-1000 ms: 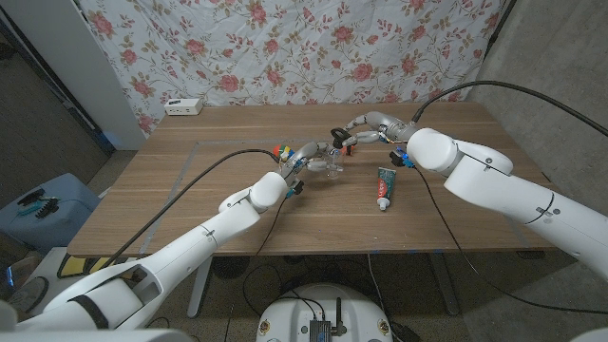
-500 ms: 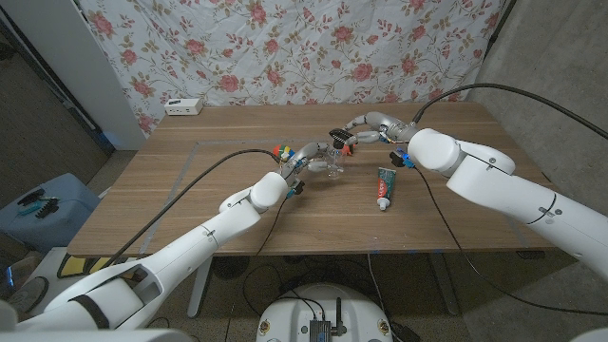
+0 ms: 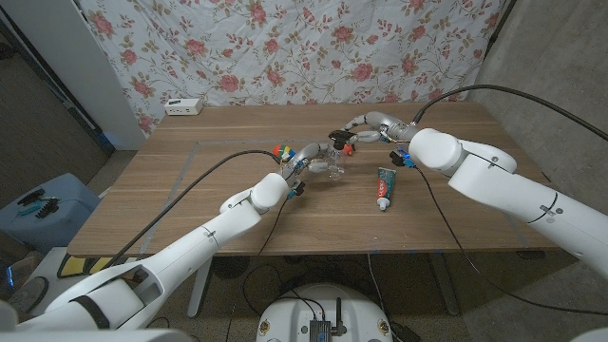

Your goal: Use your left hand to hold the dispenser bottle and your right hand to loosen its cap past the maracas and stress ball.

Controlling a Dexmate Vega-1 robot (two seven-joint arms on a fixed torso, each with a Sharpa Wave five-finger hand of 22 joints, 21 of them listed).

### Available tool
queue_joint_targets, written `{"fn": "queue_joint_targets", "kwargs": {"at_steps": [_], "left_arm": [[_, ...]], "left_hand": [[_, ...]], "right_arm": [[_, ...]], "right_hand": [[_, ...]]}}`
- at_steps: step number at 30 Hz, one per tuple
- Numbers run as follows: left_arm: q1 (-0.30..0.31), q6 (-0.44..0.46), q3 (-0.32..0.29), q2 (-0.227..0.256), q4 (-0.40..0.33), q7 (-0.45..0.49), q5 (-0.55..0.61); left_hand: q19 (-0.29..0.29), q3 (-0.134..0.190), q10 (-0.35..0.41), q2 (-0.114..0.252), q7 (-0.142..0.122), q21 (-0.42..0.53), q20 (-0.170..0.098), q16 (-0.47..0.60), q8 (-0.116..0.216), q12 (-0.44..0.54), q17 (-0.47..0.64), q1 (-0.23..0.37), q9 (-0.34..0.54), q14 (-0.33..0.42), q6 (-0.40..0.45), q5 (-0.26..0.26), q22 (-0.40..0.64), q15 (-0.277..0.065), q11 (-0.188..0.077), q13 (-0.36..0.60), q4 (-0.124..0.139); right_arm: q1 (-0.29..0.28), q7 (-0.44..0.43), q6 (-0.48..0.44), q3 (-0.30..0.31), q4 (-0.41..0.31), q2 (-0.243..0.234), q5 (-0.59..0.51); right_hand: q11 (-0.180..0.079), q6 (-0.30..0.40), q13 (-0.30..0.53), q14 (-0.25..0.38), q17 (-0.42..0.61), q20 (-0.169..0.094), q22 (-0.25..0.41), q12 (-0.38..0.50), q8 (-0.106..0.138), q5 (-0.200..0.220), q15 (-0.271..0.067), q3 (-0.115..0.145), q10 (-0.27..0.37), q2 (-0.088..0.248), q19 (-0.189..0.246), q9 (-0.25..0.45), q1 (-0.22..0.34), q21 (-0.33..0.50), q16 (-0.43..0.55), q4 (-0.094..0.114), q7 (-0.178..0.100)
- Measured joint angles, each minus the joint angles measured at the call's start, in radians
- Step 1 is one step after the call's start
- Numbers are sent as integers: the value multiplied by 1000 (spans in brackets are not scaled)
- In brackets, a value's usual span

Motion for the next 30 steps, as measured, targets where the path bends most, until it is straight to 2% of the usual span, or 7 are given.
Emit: {"fn": "queue_joint_targets", "kwargs": {"at_steps": [13,20,30], "left_arm": [[-2,-1,3,-5,11,-4,-5],[-6,1,3,-5,12,-6,-7],[-7,7,4,-7,13,-8,-10]], "left_hand": [[0,4,4,0,1,0,0,-3,6,0,0,0,0,0,1,1,0,0,4,0,-4],[0,4,4,0,1,0,0,-7,6,0,-1,0,-5,0,1,1,0,0,4,0,-4],[0,8,4,0,2,0,0,-10,6,0,-1,0,-5,0,2,1,0,0,4,0,-8]], "right_arm": [[-2,14,50,17,26,0,40],[3,23,79,20,45,4,56],[10,28,104,21,63,9,63]], "right_hand": [[-5,18,0,0,0,-11,0,0,4,13,-7,25,5,15,-1,-3,40,0,0,-2,4],[-11,34,0,4,0,-11,0,0,4,17,-11,29,11,20,-1,1,64,0,0,-3,6],[-43,87,0,9,0,-15,0,4,18,20,-16,39,28,22,-5,1,98,0,0,1,5]]}}
